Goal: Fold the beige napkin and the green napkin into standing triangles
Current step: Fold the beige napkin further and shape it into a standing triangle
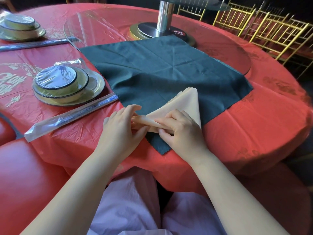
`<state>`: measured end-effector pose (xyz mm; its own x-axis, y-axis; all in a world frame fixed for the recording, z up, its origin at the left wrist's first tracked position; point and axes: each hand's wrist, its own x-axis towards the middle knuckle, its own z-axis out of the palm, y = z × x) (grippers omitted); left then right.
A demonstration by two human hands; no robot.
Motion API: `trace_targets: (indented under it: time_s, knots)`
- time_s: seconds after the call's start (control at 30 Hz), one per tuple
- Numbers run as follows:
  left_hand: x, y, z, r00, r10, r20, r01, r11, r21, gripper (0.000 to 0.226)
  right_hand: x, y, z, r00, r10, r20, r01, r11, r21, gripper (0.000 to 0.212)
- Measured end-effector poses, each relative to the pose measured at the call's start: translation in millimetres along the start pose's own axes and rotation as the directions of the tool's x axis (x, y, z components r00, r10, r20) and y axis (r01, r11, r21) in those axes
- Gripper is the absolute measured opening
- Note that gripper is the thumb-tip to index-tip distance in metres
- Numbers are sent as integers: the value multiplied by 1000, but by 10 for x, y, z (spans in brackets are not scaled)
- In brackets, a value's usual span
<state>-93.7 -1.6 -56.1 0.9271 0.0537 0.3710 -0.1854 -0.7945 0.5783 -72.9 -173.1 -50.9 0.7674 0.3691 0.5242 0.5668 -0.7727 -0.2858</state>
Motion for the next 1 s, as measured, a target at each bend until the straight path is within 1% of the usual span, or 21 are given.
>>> trace_targets:
  time_s: [0.07,0.13,0.17,0.2,0.27,0.3,0.33,0.4,0.47,0.53,0.63,0.77,0.9,1.0]
  knots:
    - [52,33,11,1000,-6,25,7,999,-43,47,32,-2,-60,993,-3,122,-2,999,43,23]
    - [74,46,32,1000,-8,12,8,998,-62,34,128,45,-181,956,35,291,-75,989,128,22]
    - [71,44,41,1000,0,0,0,998,-61,28,194,106,-238,942,61,331,-121,979,164,21]
    - [60,40,49,1000,10,-10,-10,998,-59,24,276,184,-291,942,91,322,-154,972,178,20]
    - [35,32,60,999,28,-20,-29,998,-61,19,479,370,-353,966,132,223,-167,975,145,21]
    - [26,28,63,999,35,-22,-36,998,-60,18,579,461,-354,968,149,200,-174,978,116,25]
    - [22,30,62,999,39,-24,-40,998,-57,18,667,543,-346,961,170,219,-191,978,79,29]
    - [23,28,57,999,39,-24,-41,997,-58,20,813,705,-286,919,215,332,-235,972,21,35]
    - [20,29,48,999,41,-25,-43,997,-68,23,900,815,-219,873,218,437,-231,973,-24,35]
    - [17,37,43,998,44,-38,-47,996,-76,25,945,862,-184,842,216,494,-223,974,-45,31]
    - [27,45,52,998,28,-64,-33,997,-77,20,959,914,-194,826,226,517,-252,967,-20,24]
    - [32,57,66,995,-12,-101,4,997,-83,15,929,1002,-215,842,209,498,-254,967,24,10]
    - [33,47,74,989,-49,-136,46,999,-24,24,907,1033,-226,851,229,473,-313,944,107,5]
    - [43,37,83,983,-95,-154,96,995,0,27,878,1022,-172,875,257,409,-347,924,161,5]
